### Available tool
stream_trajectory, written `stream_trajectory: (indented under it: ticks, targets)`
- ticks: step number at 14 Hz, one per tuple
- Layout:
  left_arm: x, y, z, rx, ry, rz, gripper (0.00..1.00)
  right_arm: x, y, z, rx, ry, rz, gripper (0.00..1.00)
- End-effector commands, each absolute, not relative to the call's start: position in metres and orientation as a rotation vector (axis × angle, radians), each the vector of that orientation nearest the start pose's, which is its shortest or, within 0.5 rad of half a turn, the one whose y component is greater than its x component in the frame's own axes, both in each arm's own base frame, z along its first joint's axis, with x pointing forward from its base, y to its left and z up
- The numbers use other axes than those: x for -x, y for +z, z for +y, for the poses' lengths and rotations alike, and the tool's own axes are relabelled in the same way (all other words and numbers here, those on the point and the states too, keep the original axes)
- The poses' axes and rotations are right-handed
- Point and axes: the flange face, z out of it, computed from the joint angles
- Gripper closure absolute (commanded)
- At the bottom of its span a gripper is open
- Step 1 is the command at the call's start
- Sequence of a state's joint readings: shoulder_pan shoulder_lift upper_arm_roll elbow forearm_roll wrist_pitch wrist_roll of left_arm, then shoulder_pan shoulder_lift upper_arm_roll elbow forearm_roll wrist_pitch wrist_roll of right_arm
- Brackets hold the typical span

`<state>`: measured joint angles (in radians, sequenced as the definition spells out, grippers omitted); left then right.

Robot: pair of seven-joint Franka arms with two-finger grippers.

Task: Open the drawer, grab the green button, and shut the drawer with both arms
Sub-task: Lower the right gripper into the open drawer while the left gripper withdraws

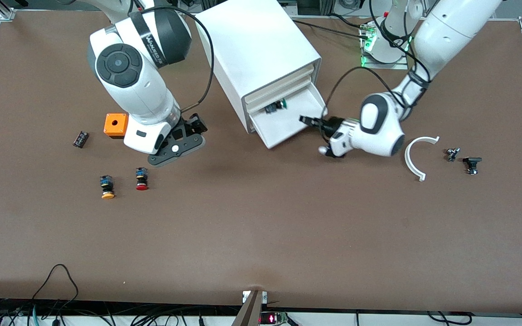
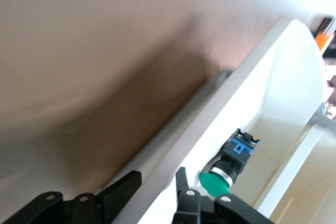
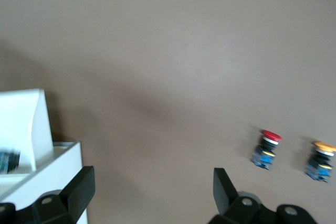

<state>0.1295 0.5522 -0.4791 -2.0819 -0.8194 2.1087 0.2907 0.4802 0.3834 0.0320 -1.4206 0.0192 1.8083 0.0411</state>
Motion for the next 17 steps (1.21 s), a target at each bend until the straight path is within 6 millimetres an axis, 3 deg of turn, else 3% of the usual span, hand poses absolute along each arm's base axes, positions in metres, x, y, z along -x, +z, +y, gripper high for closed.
stream_trajectory:
  ticks: [1,2,3,4,6,7,9,11,13,15,17]
  targets:
    - [-0.541,0.187,-0.202,-2.349,-0.512,0.004,1.00,-0.603,0.484,0.352,2.944,-0.016,-0.785,0.00]
    - [-0.547,0.190,-0.196,-2.364,-0.492,0.024,0.59,-0.598,0.483,0.371,2.895,-0.022,-0.902,0.00]
    - [-0.552,0.195,-0.188,-2.379,-0.446,0.026,0.05,-0.595,0.483,0.387,2.838,-0.035,-1.031,0.00]
    - [-0.557,0.206,-0.177,-2.387,-0.413,0.044,0.00,-0.589,0.475,0.405,2.748,-0.037,-1.238,0.00]
    - [-0.571,0.241,-0.159,-2.427,-0.315,0.037,0.00,-0.583,0.463,0.432,2.527,-0.097,-1.660,0.00]
    - [-0.587,0.276,-0.109,-2.505,-0.186,0.059,0.00,-0.576,0.459,0.446,2.460,-0.100,-1.756,0.00]
    - [-0.597,0.352,-0.054,-2.548,0.018,0.112,0.00,-0.563,0.447,0.473,2.361,-0.096,-1.868,0.00]
    - [-0.583,0.424,-0.040,-2.636,0.126,0.025,0.00,-0.549,0.425,0.501,2.247,-0.089,-1.992,0.00]
    - [-0.562,0.492,-0.020,-2.838,0.111,-0.151,0.00,-0.533,0.406,0.526,2.174,-0.091,-2.067,0.00]
    - [-0.542,0.540,-0.001,-2.975,0.019,-0.160,0.00,-0.519,0.382,0.545,2.150,-0.066,-2.116,0.00]
    - [-0.528,0.571,-0.002,-3.150,-0.051,-0.109,0.00,-0.511,0.354,0.556,2.144,-0.036,-2.189,0.00]
